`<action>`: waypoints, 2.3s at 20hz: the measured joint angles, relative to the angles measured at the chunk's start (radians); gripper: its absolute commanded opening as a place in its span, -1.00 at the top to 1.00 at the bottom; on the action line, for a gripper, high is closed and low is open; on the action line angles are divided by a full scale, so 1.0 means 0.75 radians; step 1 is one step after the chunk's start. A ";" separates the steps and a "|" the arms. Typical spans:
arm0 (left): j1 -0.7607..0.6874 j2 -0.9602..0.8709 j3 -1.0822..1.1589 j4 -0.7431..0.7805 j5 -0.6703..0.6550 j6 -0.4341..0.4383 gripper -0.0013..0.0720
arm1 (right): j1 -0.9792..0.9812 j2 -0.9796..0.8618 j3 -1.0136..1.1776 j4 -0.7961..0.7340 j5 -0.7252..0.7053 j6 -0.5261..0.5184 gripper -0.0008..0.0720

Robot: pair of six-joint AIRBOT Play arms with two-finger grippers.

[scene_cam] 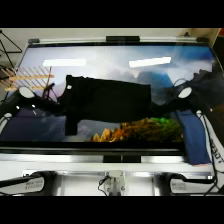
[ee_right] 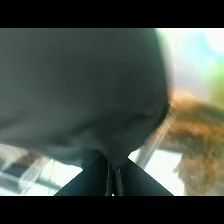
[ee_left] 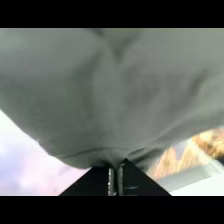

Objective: Fold the shirts.

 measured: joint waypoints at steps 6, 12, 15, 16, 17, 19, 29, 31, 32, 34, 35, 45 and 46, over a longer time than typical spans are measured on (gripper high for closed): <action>-0.014 0.286 0.806 0.243 -0.182 -0.003 0.88 | 0.020 0.393 0.577 -0.108 -0.007 -0.134 0.80; -0.052 0.592 1.309 0.162 0.083 -0.003 0.87 | 0.021 0.791 0.961 -0.189 -0.167 -0.165 0.80; -0.057 0.732 1.292 0.152 0.241 -0.003 0.87 | 0.021 0.910 1.007 -0.288 -0.152 -0.137 0.80; -0.057 0.756 1.280 0.161 0.262 -0.003 0.87 | 0.021 0.928 1.014 -0.325 -0.126 -0.124 0.80; -0.057 0.772 1.264 0.177 0.264 -0.003 0.87 | 0.021 0.937 1.020 -0.365 -0.096 -0.114 0.80; -0.058 0.783 1.226 0.208 0.246 -0.003 0.87 | 0.021 0.922 1.027 -0.433 -0.009 -0.102 0.80; -0.060 0.545 0.670 0.283 0.166 0.027 0.87 | 0.023 0.398 0.790 -0.559 0.200 -0.081 0.80; -0.063 0.428 0.548 0.276 0.240 0.033 0.87 | 0.023 0.245 0.738 -0.568 0.113 -0.055 0.80; -0.065 0.357 0.507 0.273 0.277 0.036 0.87 | 0.023 0.168 0.721 -0.568 0.061 -0.019 0.79; -0.071 0.214 0.460 0.246 0.365 0.038 0.87 | 0.023 0.039 0.701 -0.557 -0.035 0.090 0.79; -0.074 0.146 0.446 0.232 0.403 0.038 0.87 | 0.024 -0.014 0.695 -0.542 -0.083 0.142 0.79; -0.067 -0.260 0.449 -0.037 0.349 -0.054 -0.68 | 0.100 -0.299 0.701 -0.332 -0.127 0.314 -0.44; -0.039 -0.267 0.488 -0.033 0.265 -0.062 -0.66 | 0.098 -0.294 0.719 -0.319 -0.083 0.307 -0.44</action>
